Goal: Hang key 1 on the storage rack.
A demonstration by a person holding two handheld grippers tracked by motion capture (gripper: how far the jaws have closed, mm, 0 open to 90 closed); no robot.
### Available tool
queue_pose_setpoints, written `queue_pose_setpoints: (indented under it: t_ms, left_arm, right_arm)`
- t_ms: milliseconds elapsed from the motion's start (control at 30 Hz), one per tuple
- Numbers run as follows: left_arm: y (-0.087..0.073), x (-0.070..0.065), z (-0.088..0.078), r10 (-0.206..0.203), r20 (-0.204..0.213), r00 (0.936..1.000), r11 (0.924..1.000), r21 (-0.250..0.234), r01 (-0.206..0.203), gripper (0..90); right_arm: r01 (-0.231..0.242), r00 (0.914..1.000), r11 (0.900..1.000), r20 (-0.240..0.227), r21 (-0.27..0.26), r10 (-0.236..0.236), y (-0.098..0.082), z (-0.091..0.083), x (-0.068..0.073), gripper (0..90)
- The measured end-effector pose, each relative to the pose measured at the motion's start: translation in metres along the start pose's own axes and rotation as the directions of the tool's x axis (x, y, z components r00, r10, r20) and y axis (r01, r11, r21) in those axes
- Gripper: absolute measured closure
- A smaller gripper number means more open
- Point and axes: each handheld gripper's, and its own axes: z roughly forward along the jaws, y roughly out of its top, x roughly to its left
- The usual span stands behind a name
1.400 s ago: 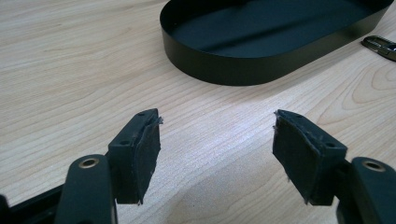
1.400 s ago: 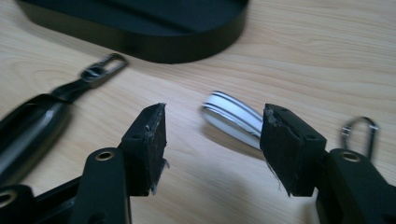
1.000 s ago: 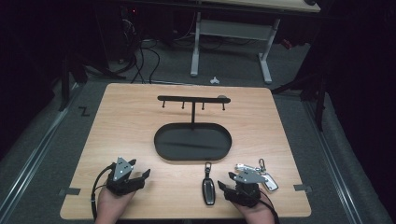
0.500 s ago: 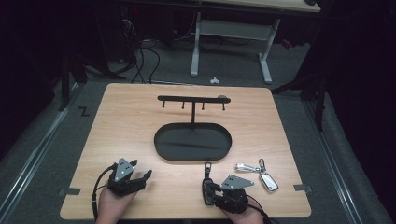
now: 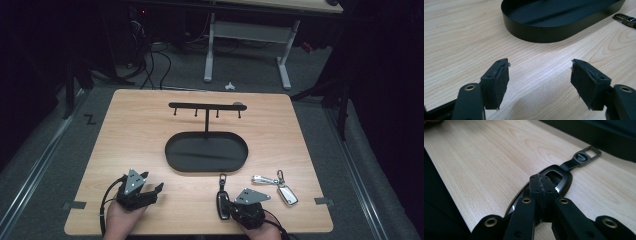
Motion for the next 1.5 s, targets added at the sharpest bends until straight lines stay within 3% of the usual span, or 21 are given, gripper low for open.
queue_pose_setpoints:
  t_ms: [200, 433, 567, 667, 900, 1100, 1500]
  left_arm:
    - [0.001, 0.0, -0.001, -0.002, 0.001, 1.0, 1.0, -0.009, 0.002, 31.3]
    - [0.006, -0.003, 0.005, 0.012, 0.009, 0.9999, 0.9997, -0.02, -0.012, 31.4]
    - [0.009, -0.006, 0.009, 0.018, 0.022, 0.9996, 0.9996, -0.024, -0.018, 31.5]
    - [0.012, -0.007, 0.012, 0.021, 0.022, 0.9995, 0.9994, -0.028, -0.02, 31.4]
    - [0.016, -0.009, 0.017, 0.022, 0.035, 0.9991, 0.9992, -0.033, -0.021, 31.4]
    - [0.018, -0.011, 0.019, 0.027, 0.043, 0.9987, 0.9991, -0.035, -0.026, 31.4]
    - [0.017, -0.01, 0.018, 0.023, 0.042, 0.9988, 0.9992, -0.033, -0.022, 31.3]
  right_arm:
    - [0.025, 0.9995, 0.999, 0.02, 0.025, -0.025, -0.001, 0.001, 0.002, 90.0]
    - [0.013, 0.9981, 0.999, 0.059, 0.029, -0.015, -0.006, -0.006, -0.005, 90.0]
    - [0.017, 0.9942, 0.999, 0.105, 0.036, -0.021, -0.011, -0.013, -0.012, 90.0]
    - [-0.003, 0.9924, 0.999, 0.123, 0.034, -0.001, -0.016, -0.018, -0.019, 90.0]
    - [-0.05, 0.979, 0.998, 0.199, 0.023, 0.045, -0.028, -0.033, -0.041, 90.0]
    - [-0.078, 0.9726, 0.997, 0.221, 0.015, 0.073, -0.035, -0.044, -0.056, 90.0]
    - [-0.11, 0.9701, 0.994, 0.218, 0.005, 0.106, -0.038, -0.048, -0.064, 90.0]
